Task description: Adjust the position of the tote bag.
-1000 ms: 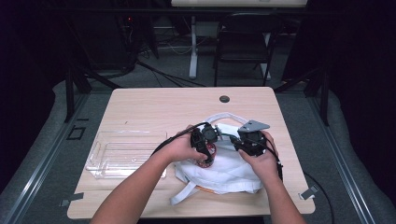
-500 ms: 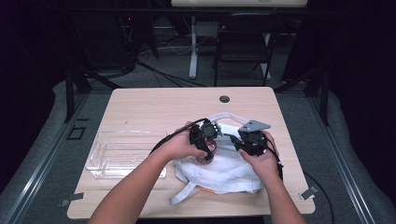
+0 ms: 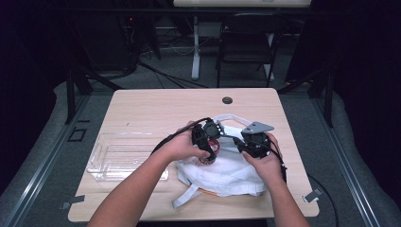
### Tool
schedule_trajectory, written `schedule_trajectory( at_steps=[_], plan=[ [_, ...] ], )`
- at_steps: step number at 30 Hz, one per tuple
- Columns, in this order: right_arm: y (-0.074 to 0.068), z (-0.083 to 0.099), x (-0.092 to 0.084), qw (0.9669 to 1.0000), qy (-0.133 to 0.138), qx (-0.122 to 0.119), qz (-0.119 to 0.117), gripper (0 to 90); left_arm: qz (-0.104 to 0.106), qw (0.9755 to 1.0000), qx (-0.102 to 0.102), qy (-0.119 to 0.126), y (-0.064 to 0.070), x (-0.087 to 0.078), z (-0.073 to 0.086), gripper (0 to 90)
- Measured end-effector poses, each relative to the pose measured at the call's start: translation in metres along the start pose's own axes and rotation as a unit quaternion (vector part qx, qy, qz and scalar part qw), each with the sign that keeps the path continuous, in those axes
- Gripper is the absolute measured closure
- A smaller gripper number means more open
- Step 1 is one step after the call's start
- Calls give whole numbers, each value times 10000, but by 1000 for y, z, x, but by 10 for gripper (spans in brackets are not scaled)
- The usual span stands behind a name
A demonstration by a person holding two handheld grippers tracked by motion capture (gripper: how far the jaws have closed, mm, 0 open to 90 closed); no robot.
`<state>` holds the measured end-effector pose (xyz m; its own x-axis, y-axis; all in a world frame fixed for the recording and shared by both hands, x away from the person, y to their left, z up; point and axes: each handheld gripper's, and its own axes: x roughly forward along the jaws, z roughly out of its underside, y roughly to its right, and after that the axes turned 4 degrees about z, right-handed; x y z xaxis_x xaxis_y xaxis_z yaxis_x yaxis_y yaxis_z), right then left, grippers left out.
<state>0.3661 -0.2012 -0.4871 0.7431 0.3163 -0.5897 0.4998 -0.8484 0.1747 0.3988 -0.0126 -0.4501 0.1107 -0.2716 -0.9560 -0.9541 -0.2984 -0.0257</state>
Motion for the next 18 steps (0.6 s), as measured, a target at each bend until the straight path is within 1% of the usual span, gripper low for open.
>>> schedule_trajectory(
  at_steps=[1, 4, 9, 11, 13, 14, 15, 16, 17, 18],
  plan=[
    [0, 0, 0, 10000, 3, -3, 2, 593, 6, 10000, 2, -21, 0, -1, 0, 251],
    [0, 0, 0, 10000, 8, 6, 9, 593, -21, 10000, -7, 38, 0, -4, 0, 251],
    [0, 0, 0, 10000, -26, -1, 18, 593, -43, 10000, 13, 0, 0, -9, -2, 251],
    [-1, 0, 0, 10000, -14, 12, 20, 593, -54, 10000, 10, 20, 0, -11, -2, 251],
    [-1, 0, 0, 10000, -12, 14, 21, 593, -90, 9999, 5, 52, 1, -13, -2, 251],
    [0, 0, 0, 10000, -28, 1, 17, 593, -92, 10000, 20, -9, 1, -14, -2, 251],
    [0, 0, 0, 10000, -33, 0, 15, 593, -117, 9999, 8, 24, 1, -15, -2, 251],
    [-1, 0, 0, 10000, -20, 12, 19, 593, -106, 9999, 14, 0, 0, -16, -2, 251],
    [-1, 0, 0, 10000, -19, 9, 10, 593, -171, 9998, 4, 52, 1, -16, -2, 251],
    [-1, 0, 0, 10000, -17, 7, 2, 593, -128, 9999, 10, 5, 0, -18, -2, 251]
  ],
)
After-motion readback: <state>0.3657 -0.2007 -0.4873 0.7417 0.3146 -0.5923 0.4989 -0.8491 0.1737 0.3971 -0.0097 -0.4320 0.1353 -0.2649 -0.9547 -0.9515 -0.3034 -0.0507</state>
